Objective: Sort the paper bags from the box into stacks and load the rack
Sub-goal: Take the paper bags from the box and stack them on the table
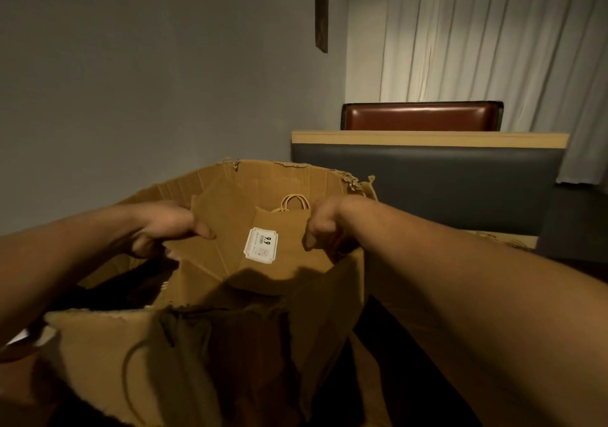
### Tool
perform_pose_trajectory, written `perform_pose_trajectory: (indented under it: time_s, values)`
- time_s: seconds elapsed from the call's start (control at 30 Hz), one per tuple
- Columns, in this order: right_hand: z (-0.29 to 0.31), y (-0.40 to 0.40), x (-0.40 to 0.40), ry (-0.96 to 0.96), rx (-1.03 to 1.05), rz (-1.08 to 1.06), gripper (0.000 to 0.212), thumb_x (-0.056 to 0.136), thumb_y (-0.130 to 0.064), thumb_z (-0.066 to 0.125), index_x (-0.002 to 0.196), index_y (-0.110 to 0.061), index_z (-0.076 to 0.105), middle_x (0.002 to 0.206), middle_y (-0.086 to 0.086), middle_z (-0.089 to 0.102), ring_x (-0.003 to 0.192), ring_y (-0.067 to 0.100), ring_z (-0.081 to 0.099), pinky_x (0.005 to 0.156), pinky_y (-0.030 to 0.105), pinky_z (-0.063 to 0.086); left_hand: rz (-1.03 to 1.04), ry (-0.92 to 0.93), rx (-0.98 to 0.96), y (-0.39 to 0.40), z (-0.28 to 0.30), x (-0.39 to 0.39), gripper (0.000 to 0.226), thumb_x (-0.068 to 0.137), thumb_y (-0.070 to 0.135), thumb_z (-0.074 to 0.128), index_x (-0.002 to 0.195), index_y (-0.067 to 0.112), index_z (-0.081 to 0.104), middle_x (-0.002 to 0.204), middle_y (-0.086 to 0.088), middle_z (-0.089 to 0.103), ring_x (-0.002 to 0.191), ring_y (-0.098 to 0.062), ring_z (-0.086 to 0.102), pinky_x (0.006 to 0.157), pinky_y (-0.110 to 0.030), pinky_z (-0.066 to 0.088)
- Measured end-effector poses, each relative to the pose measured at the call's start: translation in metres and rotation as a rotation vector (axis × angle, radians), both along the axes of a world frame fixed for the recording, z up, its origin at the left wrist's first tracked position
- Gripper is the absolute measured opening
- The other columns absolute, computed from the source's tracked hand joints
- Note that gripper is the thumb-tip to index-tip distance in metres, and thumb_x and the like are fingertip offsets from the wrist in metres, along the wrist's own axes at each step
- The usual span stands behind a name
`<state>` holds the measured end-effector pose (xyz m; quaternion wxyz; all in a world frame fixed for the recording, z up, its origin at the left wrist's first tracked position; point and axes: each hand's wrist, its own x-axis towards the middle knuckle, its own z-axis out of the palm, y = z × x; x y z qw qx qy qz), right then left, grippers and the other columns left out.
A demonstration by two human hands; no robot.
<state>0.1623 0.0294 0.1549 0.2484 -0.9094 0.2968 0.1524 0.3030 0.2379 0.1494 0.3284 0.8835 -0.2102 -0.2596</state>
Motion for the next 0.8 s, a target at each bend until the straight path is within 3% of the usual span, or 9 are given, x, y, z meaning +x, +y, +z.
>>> perform_pose_trajectory:
  time_s: [0.07,0.17,0.23,0.33,0.47,0.53,0.6,0.67,0.8]
  values:
    - [0.0,0.002,-0.002,0.022,-0.129,0.076,0.026,0.095,-0.02,0.064,0.116,-0.004,0.063,0.084,0.005,0.057,0.067,0.016,0.052,0.057,0.028,0.044,-0.083,-0.013,0.186,0.001,-0.003,-0.006,0.009,0.093,0.019,0.061,0.098,0.011,0.059,0.082,-0.002,0.07,0.07,-0.015,0.065,0.053,-0.024,0.055]
    - [-0.003,0.001,0.001,0.045,-0.202,0.119,0.034,0.09,-0.023,0.069,0.121,-0.01,0.064,0.11,0.006,0.063,0.08,0.019,0.057,0.072,0.034,0.046,-0.116,0.033,0.266,0.012,-0.009,-0.004,0.035,0.086,0.029,0.068,0.114,0.01,0.062,0.106,-0.004,0.068,0.089,-0.018,0.062,0.086,-0.031,0.051]
    - [-0.005,-0.001,0.002,0.042,-0.243,0.107,0.033,0.09,-0.022,0.069,0.121,-0.011,0.064,0.117,0.007,0.062,0.081,0.019,0.056,0.077,0.036,0.046,-0.122,0.07,0.304,0.016,-0.01,0.002,0.051,0.079,0.036,0.07,0.118,0.003,0.063,0.11,-0.013,0.07,0.093,-0.024,0.063,0.078,-0.03,0.052]
    - [-0.006,-0.006,0.001,0.073,-0.262,0.118,0.03,0.092,-0.022,0.066,0.12,-0.01,0.065,0.115,0.006,0.062,0.081,0.019,0.056,0.08,0.037,0.045,-0.038,-0.111,0.187,0.012,-0.01,0.001,0.042,0.084,0.026,0.073,0.12,0.008,0.06,0.116,-0.01,0.066,0.099,-0.026,0.061,0.085,-0.033,0.052]
    - [-0.008,-0.003,-0.002,0.086,-0.149,0.124,0.037,0.094,-0.023,0.064,0.128,-0.007,0.06,0.128,0.008,0.061,0.118,0.027,0.058,0.101,0.04,0.045,0.059,-0.349,-0.035,0.0,-0.003,-0.002,0.047,0.081,0.02,0.077,0.122,0.011,0.058,0.116,-0.005,0.063,0.102,-0.024,0.058,0.091,-0.037,0.045]
    - [-0.009,-0.005,-0.003,0.055,-0.109,0.106,0.038,0.094,-0.02,0.065,0.129,-0.006,0.06,0.131,0.01,0.061,0.122,0.028,0.057,0.106,0.041,0.044,0.112,-0.205,-0.176,-0.001,0.002,-0.008,0.067,0.072,0.013,0.08,0.132,0.009,0.051,0.122,-0.006,0.06,0.112,-0.024,0.056,0.098,-0.037,0.043]
    - [-0.011,-0.005,-0.002,0.04,-0.093,0.105,0.039,0.093,-0.02,0.066,0.13,-0.006,0.06,0.131,0.01,0.061,0.121,0.028,0.058,0.106,0.041,0.045,0.079,0.042,-0.123,0.004,0.006,-0.012,0.09,0.049,0.029,0.088,0.13,0.007,0.055,0.125,-0.006,0.067,0.114,-0.017,0.063,0.093,-0.035,0.053]
    - [-0.013,-0.005,-0.002,0.021,-0.074,0.105,0.042,0.09,-0.019,0.071,0.129,-0.008,0.061,0.13,0.011,0.061,0.119,0.029,0.059,0.105,0.044,0.046,0.042,0.226,-0.043,0.011,0.006,-0.017,0.079,0.051,0.027,0.088,0.122,0.006,0.06,0.108,-0.011,0.074,0.093,-0.024,0.073,0.069,-0.035,0.062]
    - [-0.011,-0.006,-0.007,-0.065,-0.072,0.119,0.03,0.092,-0.021,0.068,0.118,-0.007,0.065,0.103,0.007,0.066,0.085,0.019,0.064,0.086,0.033,0.054,0.081,0.066,-0.143,0.013,0.017,-0.023,0.025,0.089,0.007,0.062,0.113,-0.001,0.061,0.104,-0.02,0.072,0.096,-0.036,0.067,0.082,-0.044,0.054]
